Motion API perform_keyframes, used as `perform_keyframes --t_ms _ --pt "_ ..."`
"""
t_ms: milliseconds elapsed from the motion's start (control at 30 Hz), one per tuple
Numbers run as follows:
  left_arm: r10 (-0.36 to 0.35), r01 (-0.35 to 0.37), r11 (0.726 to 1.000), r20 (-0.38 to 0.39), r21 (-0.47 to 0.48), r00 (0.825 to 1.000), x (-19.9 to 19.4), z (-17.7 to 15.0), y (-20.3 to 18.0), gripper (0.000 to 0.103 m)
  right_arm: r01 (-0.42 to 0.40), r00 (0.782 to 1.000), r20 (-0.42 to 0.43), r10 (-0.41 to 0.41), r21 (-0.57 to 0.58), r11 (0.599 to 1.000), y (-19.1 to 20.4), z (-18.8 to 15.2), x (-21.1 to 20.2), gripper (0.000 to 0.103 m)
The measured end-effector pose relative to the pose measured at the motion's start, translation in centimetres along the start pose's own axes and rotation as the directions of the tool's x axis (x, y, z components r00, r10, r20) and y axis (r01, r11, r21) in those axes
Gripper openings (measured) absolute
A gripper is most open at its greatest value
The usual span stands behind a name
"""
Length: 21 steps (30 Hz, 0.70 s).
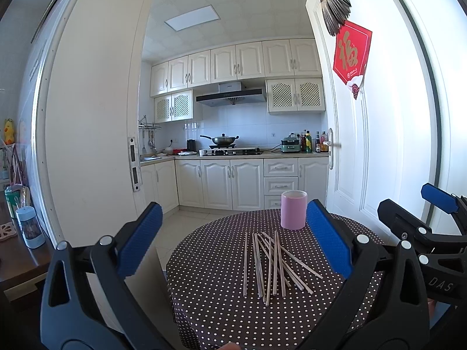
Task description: Organize utensils
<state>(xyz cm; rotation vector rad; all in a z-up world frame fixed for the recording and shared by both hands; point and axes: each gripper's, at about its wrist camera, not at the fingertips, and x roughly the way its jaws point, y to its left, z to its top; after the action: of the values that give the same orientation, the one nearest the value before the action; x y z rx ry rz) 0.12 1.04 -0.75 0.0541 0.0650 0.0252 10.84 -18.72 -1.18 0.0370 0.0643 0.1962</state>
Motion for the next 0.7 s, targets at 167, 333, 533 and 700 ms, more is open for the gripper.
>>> perform_keyframes --t_ms 167,333,533,700 --pt "0.002 -0.002 1.0 -0.004 0.002 1.0 0.1 0.0 0.0 0.097 0.001 1.0 -0.006 -0.001 0.001 1.0 0.0 -0.1 0.0 0.096" --pt "0.002 -0.002 1.0 -0.006 0.003 1.0 0.1 0.1 -0.1 0.097 0.003 1.0 -0.012 -0.003 0.001 1.0 0.0 0.1 0.2 0.096" --pt "0.003 -0.003 1.0 -0.018 0.007 1.0 0.5 -0.2 -0.3 0.097 0.008 1.0 -0.024 -0.008 0.001 1.0 -0.1 0.0 0.5 0.096" --pt "-0.002 0.002 1.0 -0.048 0.002 0.999 1.3 -0.6 -0.4 0.097 0.014 0.999 -0.043 -0.015 -0.013 1.0 0.1 -0.2 1.3 0.096"
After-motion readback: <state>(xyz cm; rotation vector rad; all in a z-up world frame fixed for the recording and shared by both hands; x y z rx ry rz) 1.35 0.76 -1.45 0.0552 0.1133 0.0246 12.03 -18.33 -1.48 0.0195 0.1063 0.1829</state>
